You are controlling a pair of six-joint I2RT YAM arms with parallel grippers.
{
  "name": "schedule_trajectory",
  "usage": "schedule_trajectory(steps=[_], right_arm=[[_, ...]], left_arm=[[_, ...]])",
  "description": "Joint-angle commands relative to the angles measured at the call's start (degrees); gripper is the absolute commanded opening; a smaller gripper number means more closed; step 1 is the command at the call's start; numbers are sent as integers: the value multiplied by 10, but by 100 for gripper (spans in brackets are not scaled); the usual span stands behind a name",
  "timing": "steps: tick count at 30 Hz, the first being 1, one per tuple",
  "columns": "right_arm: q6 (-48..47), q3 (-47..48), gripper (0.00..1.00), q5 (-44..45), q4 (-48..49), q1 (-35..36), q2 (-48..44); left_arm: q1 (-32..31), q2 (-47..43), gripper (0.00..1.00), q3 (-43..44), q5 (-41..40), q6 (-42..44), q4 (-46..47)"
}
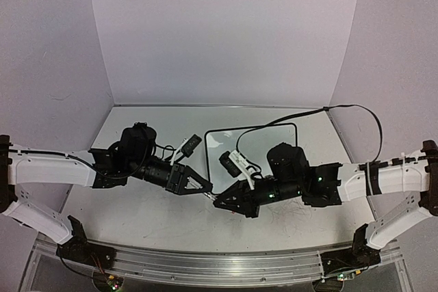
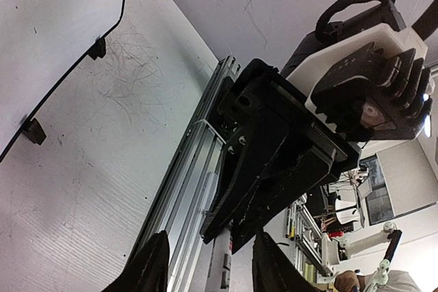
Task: Write a sentence on the whiteboard
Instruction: Pass from the right arm to the left
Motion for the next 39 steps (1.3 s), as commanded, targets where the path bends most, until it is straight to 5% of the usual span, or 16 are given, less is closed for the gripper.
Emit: schedule_trajectory(steps=[1, 10, 19, 32, 36, 39], right_arm=[[-17, -8, 0, -4, 11, 4, -5], [-21, -14, 0, 10, 2, 4, -18], [-22, -14, 0, 17, 2, 4, -24], [-16, -15, 0, 42, 3, 3, -28], [11, -28, 22, 68, 15, 3, -48], [47, -52, 48, 100, 48, 4, -74]], left_arm=[[-1, 0, 35, 24, 14, 7, 26], [0, -5, 15, 16, 26, 11, 26], [0, -11, 26, 5, 35, 12, 26], [0, 3, 0, 6, 50, 23, 25], [0, -11, 0, 11, 24, 26, 25], [0, -27, 0, 18, -9, 30, 25]])
